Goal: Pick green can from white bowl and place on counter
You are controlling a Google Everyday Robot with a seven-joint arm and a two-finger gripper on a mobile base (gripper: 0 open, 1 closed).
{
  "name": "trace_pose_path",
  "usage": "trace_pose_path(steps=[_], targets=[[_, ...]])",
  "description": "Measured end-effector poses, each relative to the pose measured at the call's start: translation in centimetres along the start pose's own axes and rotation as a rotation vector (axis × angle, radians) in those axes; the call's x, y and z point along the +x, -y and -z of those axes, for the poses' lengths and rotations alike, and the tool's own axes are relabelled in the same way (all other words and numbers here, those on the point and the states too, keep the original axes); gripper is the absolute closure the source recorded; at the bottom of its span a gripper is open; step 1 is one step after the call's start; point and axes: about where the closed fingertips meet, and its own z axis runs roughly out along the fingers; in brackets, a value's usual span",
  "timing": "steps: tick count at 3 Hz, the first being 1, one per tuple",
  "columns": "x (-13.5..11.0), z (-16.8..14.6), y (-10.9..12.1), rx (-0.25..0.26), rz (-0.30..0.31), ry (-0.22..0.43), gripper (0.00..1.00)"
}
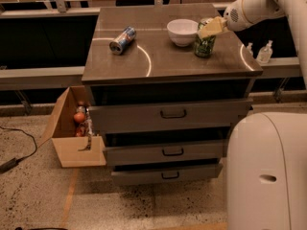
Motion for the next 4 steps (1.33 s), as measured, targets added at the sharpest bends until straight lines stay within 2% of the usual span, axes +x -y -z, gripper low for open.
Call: trace_pose_path(steps=[1,2,3,4], targets=[[0.7,0.8,1.4,0.051,-0.009,-0.017,0.0],[1.5,2.5,3.1,0.123,-0.031,-0.035,0.0],[2.3,5.2,5.7,0.257,-0.043,-0.075,0.0],[2.3,5.2,5.7,0.257,-0.043,-0.075,0.0]])
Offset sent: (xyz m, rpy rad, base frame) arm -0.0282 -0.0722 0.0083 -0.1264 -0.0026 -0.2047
